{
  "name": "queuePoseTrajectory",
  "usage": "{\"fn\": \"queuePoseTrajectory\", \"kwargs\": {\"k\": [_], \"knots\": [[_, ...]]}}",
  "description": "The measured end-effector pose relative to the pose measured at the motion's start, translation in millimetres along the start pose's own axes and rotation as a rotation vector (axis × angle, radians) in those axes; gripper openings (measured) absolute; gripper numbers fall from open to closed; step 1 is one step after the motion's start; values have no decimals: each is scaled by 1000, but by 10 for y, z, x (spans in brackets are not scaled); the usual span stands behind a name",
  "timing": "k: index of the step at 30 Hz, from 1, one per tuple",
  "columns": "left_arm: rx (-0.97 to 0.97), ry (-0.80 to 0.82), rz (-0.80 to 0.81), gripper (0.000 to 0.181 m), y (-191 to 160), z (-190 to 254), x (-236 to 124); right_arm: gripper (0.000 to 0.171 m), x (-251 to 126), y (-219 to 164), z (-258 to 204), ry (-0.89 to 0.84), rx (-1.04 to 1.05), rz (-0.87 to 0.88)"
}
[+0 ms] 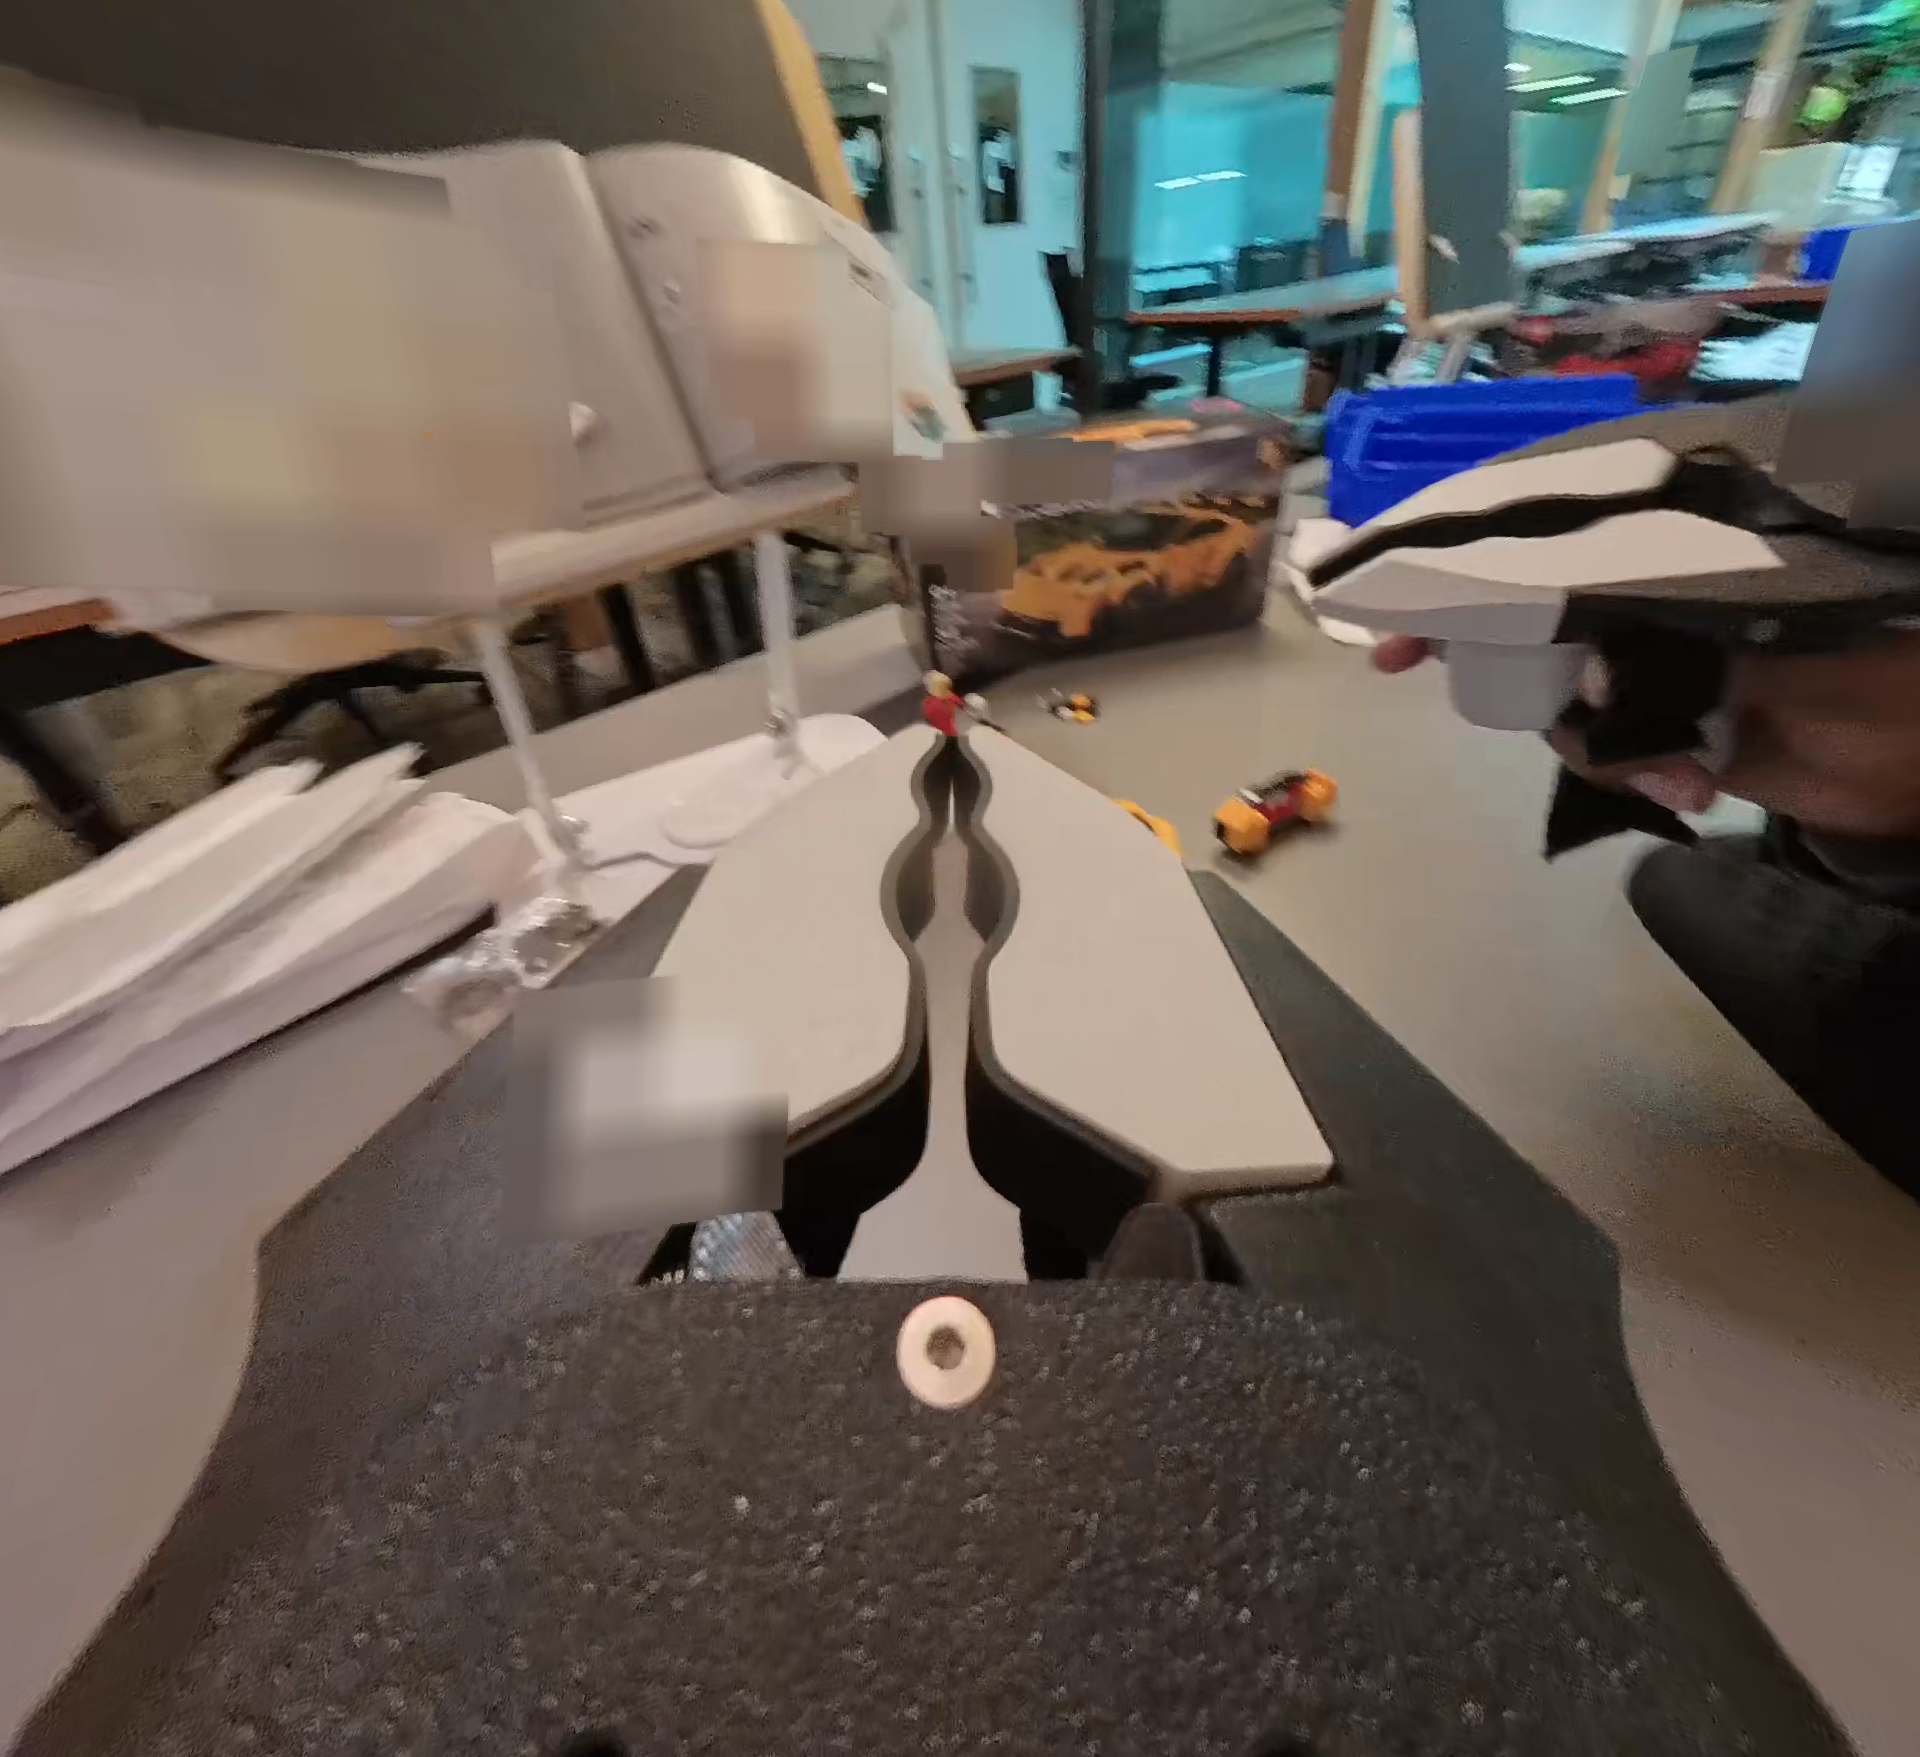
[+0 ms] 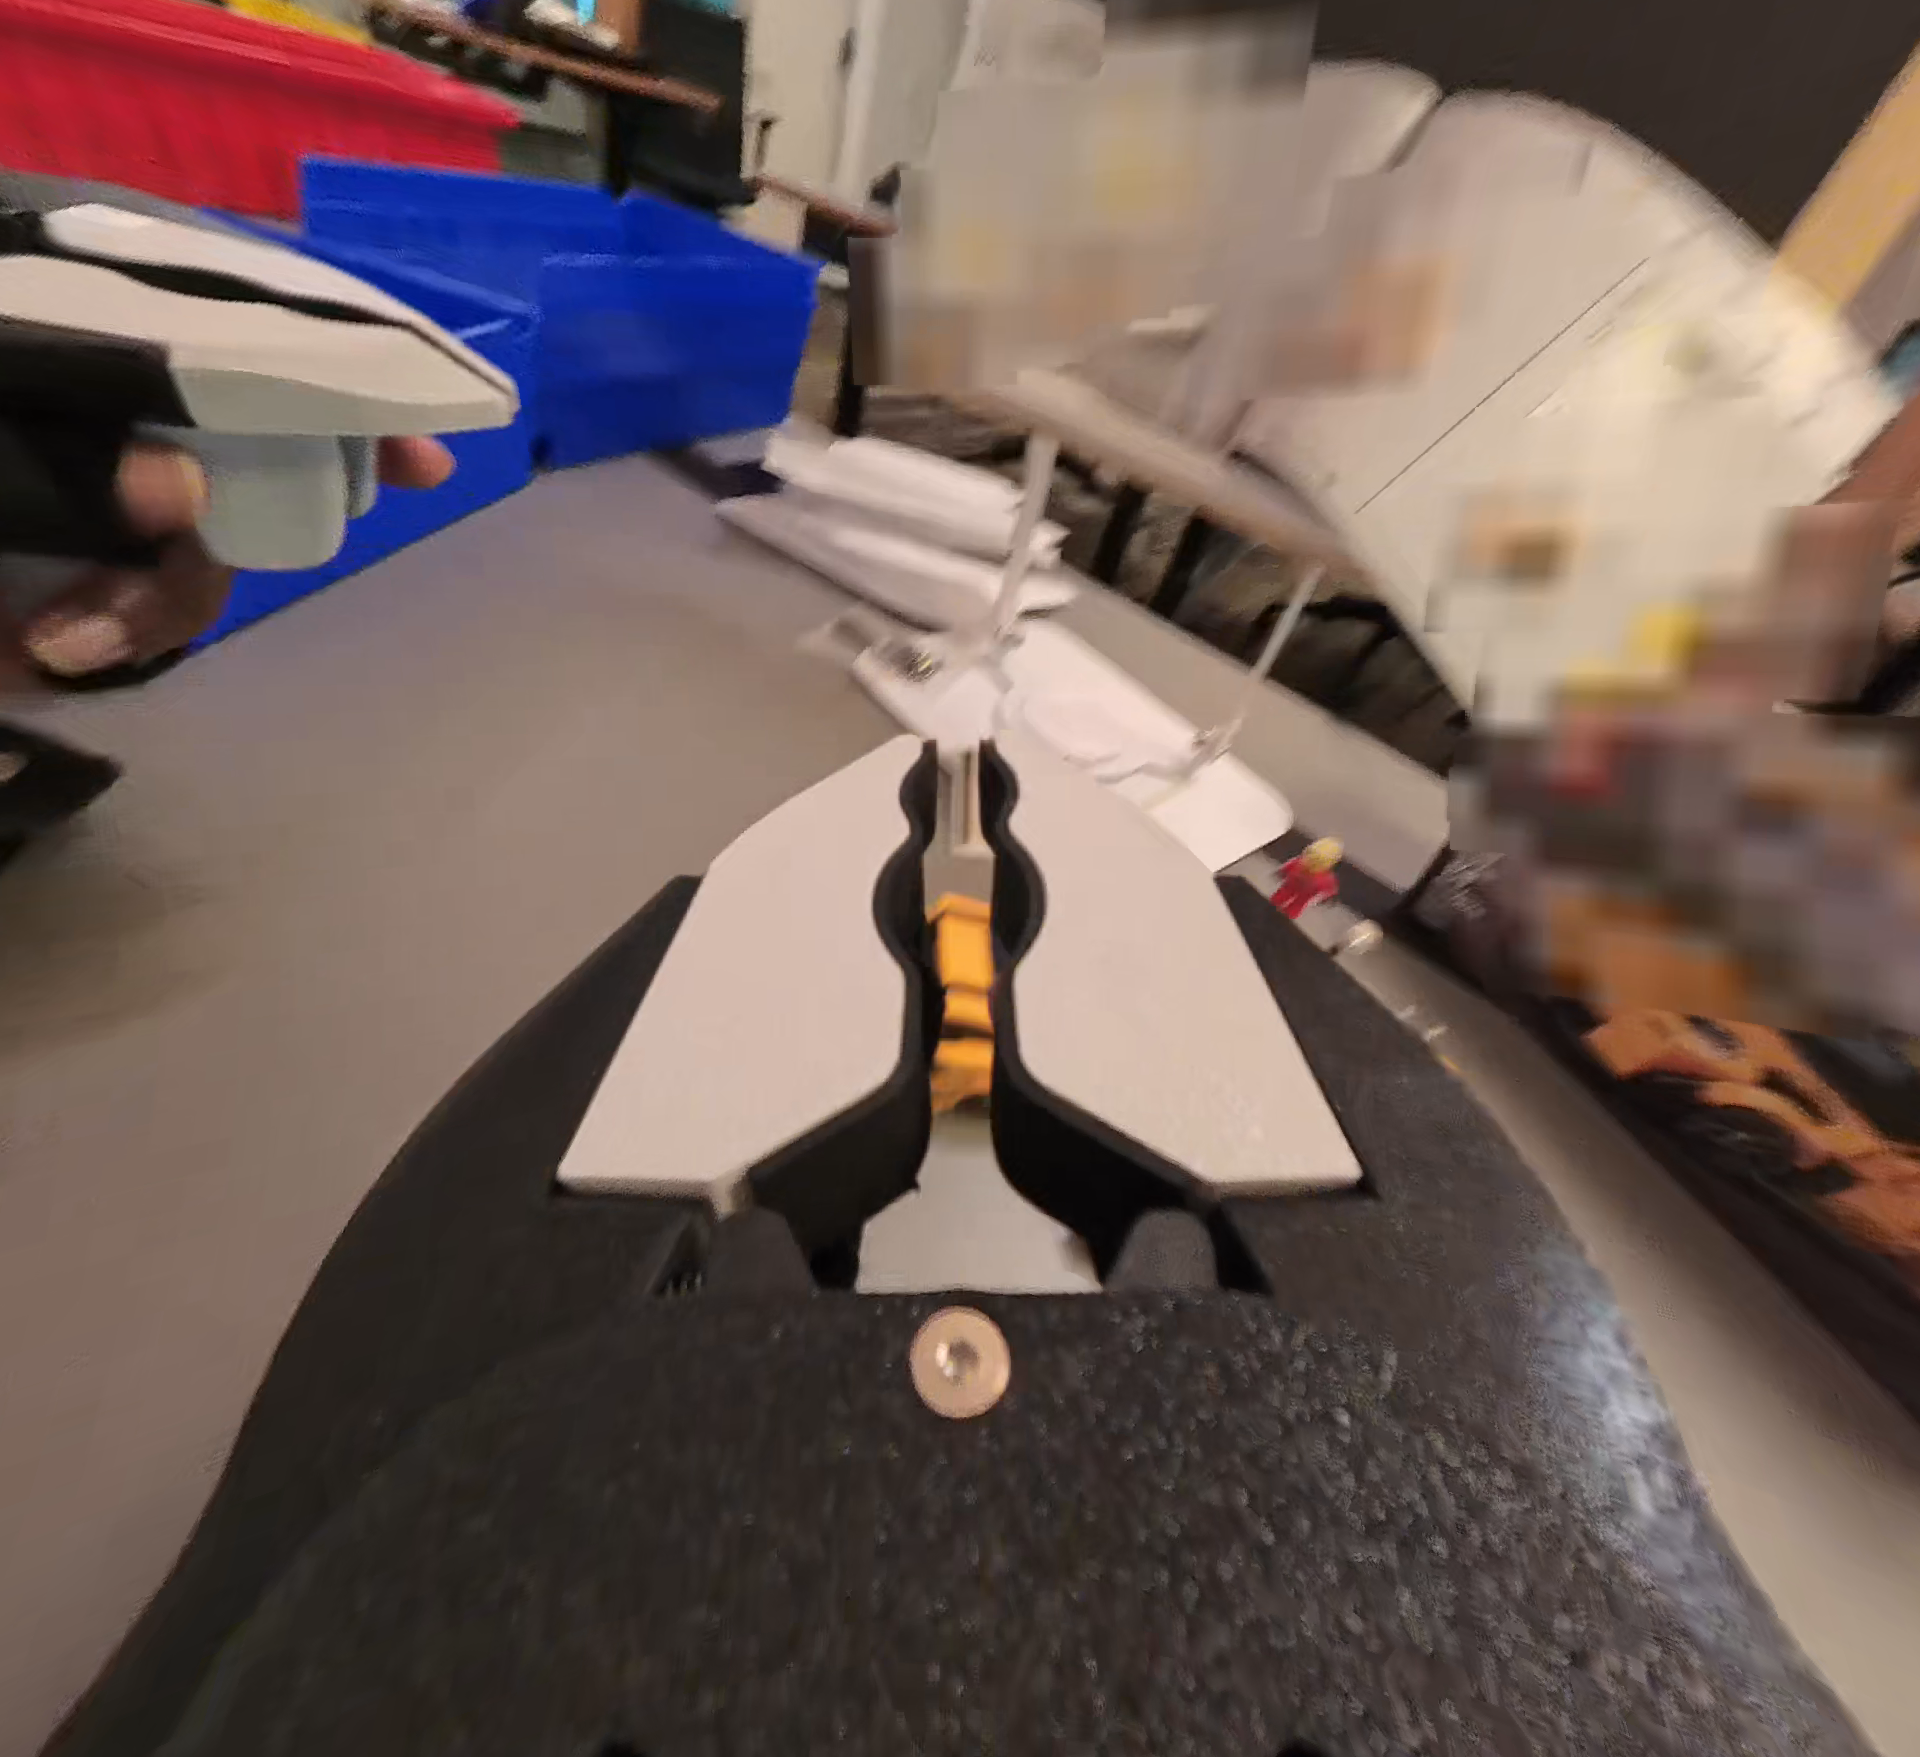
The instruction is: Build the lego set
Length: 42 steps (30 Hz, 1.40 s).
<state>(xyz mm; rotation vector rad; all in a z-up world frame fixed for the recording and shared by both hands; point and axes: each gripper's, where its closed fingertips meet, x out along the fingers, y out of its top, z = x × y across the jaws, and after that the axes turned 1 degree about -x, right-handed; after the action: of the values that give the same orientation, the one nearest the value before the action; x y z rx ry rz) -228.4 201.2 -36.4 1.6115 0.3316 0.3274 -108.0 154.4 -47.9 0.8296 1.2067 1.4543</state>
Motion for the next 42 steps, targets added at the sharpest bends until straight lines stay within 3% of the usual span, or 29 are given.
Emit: {"fn": "queuePoseTrajectory", "kwargs": {"k": [7,12,18,24,28,42], "knots": [[11,188,71,0,755,-375,346,0,293,905,321,-162,-16,129],[123,308,111,0,1099,-612,804,0,726,1174,581,-234,39,131],[74,319,70,0,692,-818,1057,0,1216,980,902,-271,112,96],[138,367,22,0,336,-1120,972,0,1365,509,963,-276,127,69],[111,376,24,0,236,-1251,937,0,1384,408,944,-246,136,71],[88,373,71,0,187,-1301,874,2,1379,558,624,-146,68,173]]}}
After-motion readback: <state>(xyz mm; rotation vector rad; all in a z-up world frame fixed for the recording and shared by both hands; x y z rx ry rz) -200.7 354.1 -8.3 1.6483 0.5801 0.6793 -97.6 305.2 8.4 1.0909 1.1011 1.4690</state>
